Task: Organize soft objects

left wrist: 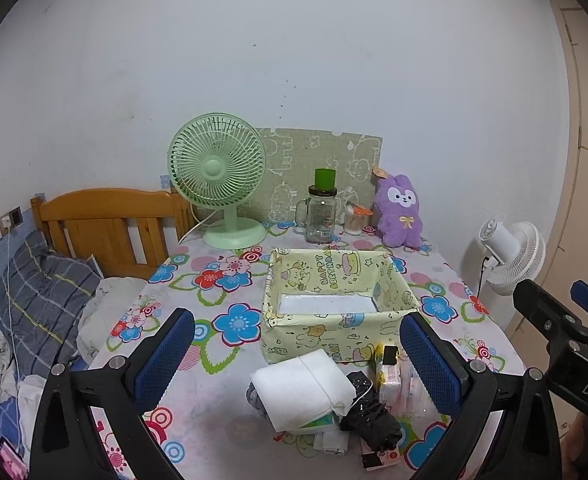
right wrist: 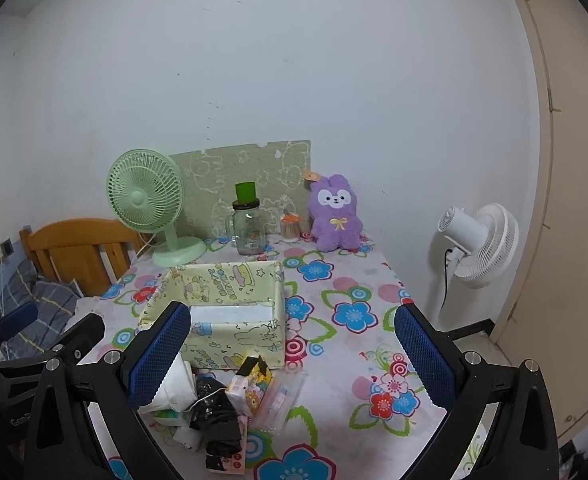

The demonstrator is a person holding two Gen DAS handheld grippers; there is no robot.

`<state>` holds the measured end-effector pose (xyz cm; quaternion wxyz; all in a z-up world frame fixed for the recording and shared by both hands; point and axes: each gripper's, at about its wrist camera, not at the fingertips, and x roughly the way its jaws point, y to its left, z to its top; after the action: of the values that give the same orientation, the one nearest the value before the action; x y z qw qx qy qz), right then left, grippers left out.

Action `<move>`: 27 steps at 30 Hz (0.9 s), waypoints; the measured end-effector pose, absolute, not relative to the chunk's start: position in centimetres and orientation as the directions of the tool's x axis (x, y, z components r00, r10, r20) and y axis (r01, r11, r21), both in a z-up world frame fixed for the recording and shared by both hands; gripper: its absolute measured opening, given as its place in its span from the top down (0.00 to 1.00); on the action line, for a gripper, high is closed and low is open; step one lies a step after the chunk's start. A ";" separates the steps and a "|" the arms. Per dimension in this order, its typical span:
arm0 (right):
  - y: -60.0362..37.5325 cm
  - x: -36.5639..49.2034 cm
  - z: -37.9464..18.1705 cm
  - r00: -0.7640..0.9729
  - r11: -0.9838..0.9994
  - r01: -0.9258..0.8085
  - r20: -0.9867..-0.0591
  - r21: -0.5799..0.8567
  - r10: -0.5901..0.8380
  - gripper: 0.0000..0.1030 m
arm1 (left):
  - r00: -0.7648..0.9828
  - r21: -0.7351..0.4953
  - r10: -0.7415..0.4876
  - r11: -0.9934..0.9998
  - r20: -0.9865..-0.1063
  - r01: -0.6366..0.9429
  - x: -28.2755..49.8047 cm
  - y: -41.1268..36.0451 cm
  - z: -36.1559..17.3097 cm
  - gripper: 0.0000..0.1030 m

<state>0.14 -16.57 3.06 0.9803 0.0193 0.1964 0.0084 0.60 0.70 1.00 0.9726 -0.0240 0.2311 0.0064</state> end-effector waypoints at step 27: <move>-17.4 -0.2 3.0 0.920 0.998 0.006 -0.392 0.066 0.020 0.00 | 0.898 -0.026 -0.002 1.000 -0.439 -0.011 -0.1 -0.5 1.0 0.00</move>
<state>-0.24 -17.44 2.98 0.9792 0.0330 0.2003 0.0035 -0.09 -0.49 0.98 0.9741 -0.0139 0.2255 0.0023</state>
